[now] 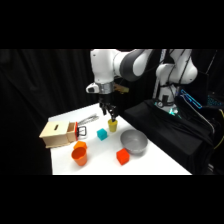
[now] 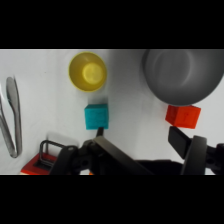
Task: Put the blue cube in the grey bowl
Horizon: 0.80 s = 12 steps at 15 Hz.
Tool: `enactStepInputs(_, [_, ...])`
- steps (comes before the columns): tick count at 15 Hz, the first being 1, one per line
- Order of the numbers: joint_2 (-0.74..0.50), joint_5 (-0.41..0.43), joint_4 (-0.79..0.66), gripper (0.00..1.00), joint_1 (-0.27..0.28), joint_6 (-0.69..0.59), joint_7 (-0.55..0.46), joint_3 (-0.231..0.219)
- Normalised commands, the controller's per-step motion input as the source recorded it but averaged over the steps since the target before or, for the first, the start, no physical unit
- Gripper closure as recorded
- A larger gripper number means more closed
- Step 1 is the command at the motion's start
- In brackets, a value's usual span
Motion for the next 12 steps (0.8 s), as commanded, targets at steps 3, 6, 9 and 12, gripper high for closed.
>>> enactStepInputs(3, [0.01, 0.003, 0.03, 0.0, -0.031, -0.01, -0.05, 0.022])
enactStepInputs(6, [0.06, 0.011, 0.13, 0.0, -0.064, 0.02, -0.17, 0.0])
enactStepInputs(9, [0.12, 0.037, 0.21, 0.0, -0.096, 0.05, -0.3, -0.024])
enactStepInputs(12, [0.19, 0.076, 0.24, 0.0, -0.102, 0.09, -0.34, -0.032])
